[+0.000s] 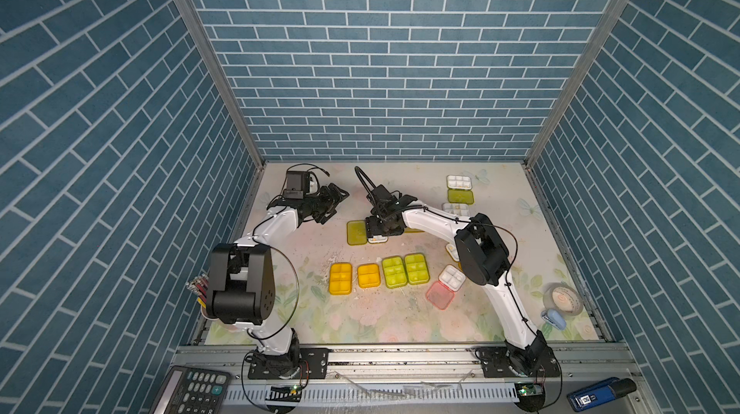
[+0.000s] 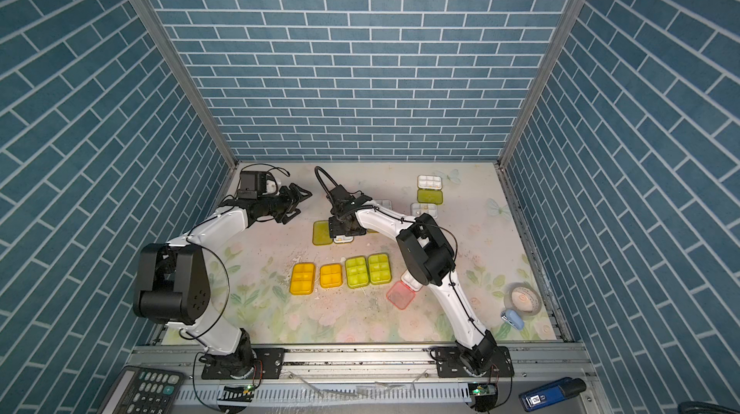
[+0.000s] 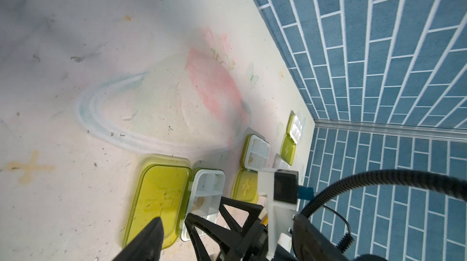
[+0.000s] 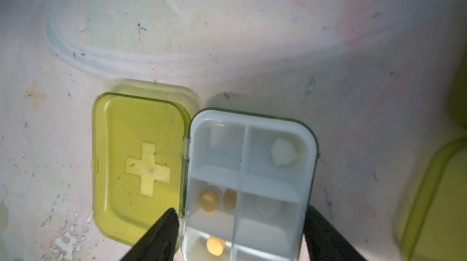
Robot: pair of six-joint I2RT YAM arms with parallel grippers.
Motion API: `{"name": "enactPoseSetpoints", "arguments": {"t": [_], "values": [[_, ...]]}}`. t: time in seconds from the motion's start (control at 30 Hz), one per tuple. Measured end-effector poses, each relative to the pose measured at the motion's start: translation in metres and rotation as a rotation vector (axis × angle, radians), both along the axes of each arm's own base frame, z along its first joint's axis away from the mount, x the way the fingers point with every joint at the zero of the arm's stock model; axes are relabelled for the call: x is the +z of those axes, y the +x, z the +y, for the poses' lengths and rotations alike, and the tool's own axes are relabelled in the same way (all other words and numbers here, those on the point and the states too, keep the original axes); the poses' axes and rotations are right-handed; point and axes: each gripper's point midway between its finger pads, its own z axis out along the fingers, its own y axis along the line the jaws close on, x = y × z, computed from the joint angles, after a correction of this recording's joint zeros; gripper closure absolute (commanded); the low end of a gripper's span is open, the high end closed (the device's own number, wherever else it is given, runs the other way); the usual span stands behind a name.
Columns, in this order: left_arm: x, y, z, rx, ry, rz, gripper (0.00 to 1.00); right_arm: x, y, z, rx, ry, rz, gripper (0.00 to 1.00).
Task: Close pillboxes
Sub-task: Move the pillbox to the center of the board, then close the lid on the pillbox.
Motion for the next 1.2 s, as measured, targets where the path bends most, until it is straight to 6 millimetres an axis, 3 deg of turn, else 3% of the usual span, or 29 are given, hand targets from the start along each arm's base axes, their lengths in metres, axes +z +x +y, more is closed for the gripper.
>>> {"name": "enactPoseSetpoints", "arguments": {"t": [0.13,0.3,0.47,0.63,1.03,1.2], "values": [[-0.013,-0.004,0.008,0.006,0.031,0.048,0.15,0.003,-0.002,0.0,-0.002,0.019,0.013,0.2],[-0.005,-0.002,0.024,0.037,0.075,0.039,0.14,0.013,-0.01,-0.013,-0.003,0.041,0.035,0.2],[-0.006,-0.003,0.021,0.011,0.074,0.025,0.15,0.039,-0.015,-0.03,-0.015,0.067,0.016,0.21],[-0.024,-0.008,0.008,-0.037,0.028,0.07,0.12,0.059,-0.017,-0.043,-0.02,0.099,-0.006,0.22],[-0.087,-0.018,-0.001,-0.072,0.017,0.237,0.11,0.051,-0.015,-0.039,-0.009,0.142,0.036,0.24],[-0.098,-0.021,-0.014,-0.101,0.007,0.261,0.11,0.036,-0.013,-0.032,0.002,0.17,0.055,0.24]]}}
